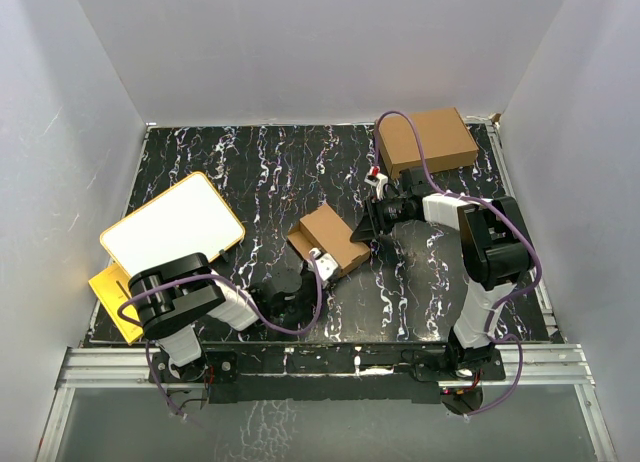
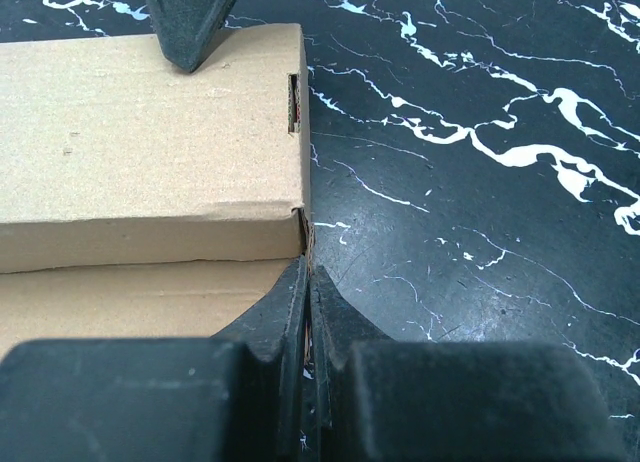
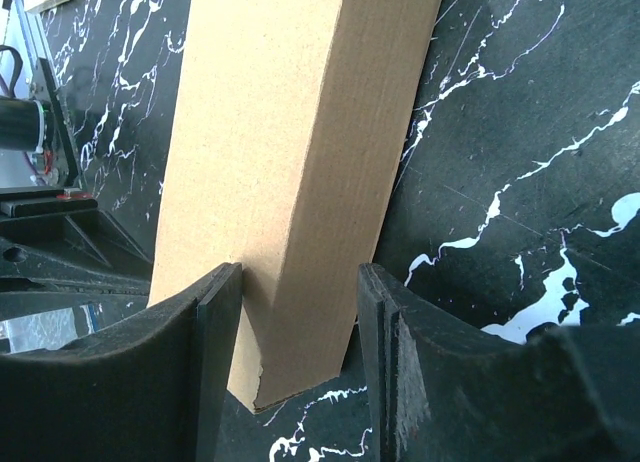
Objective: Fold the paper box
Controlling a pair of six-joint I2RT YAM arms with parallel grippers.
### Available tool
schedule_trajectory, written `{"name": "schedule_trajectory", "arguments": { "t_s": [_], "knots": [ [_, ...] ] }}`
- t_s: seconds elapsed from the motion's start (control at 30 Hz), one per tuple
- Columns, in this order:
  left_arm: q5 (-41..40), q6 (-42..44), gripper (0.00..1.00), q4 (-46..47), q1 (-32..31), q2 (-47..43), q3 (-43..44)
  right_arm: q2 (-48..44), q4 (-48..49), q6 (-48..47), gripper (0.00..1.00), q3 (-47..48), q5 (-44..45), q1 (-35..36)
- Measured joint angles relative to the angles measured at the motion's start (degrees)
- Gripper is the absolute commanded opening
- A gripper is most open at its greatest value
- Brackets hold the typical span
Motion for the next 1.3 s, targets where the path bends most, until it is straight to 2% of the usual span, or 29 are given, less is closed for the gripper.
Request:
{"name": "schedule_trajectory", "arguments": {
  "t_s": [0.4, 1.3],
  "knots": [
    [-0.22, -0.13, 0.00, 3.89, 0.00, 0.68, -1.46, 0.37, -0.61, 0.02, 0.51, 0.44, 0.09, 0.00],
    [-0.02, -4.52, 0.00, 5.40, 0.92, 2.14, -1.51, 0.70, -1.07, -0.02, 0.51, 0.76, -0.04, 0.00]
  ]
}}
